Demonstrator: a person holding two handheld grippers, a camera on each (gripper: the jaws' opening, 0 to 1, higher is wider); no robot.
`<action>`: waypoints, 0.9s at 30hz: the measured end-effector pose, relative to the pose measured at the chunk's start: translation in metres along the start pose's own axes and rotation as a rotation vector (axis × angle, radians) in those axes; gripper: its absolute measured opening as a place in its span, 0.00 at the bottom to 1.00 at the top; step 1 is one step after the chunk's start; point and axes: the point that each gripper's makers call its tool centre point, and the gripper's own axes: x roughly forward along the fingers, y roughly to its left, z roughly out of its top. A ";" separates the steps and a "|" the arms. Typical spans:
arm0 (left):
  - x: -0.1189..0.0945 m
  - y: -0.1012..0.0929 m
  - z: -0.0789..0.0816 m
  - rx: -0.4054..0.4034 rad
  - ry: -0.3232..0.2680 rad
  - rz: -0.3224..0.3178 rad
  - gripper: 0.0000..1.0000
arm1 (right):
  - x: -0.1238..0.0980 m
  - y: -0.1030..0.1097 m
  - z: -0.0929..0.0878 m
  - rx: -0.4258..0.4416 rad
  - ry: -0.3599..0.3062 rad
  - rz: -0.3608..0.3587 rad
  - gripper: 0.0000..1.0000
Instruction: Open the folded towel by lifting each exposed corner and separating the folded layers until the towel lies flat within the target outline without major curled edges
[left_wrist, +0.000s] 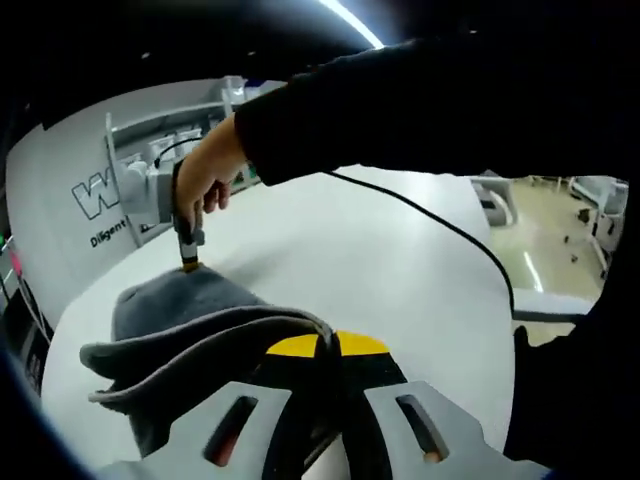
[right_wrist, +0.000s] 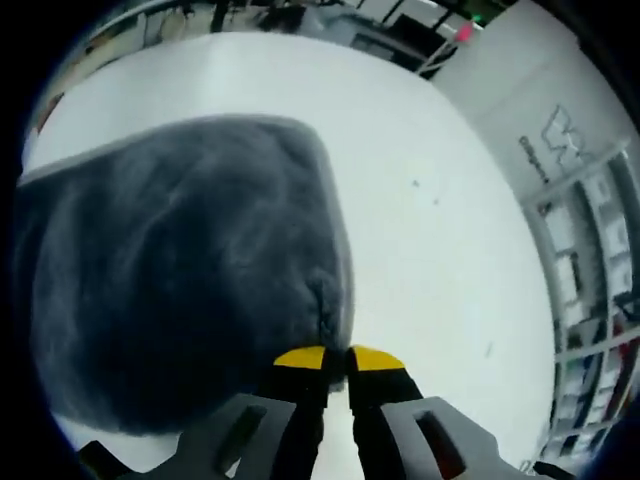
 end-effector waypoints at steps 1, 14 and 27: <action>0.001 0.002 0.000 0.007 0.001 0.001 0.03 | 0.000 0.000 0.000 0.001 -0.001 0.000 0.03; 0.012 0.013 0.001 0.047 0.017 0.042 0.03 | 0.010 -0.009 0.009 -0.048 0.047 -0.017 0.02; 0.017 0.007 0.005 0.118 0.036 0.048 0.03 | 0.014 -0.017 0.011 -0.070 0.054 -0.033 0.02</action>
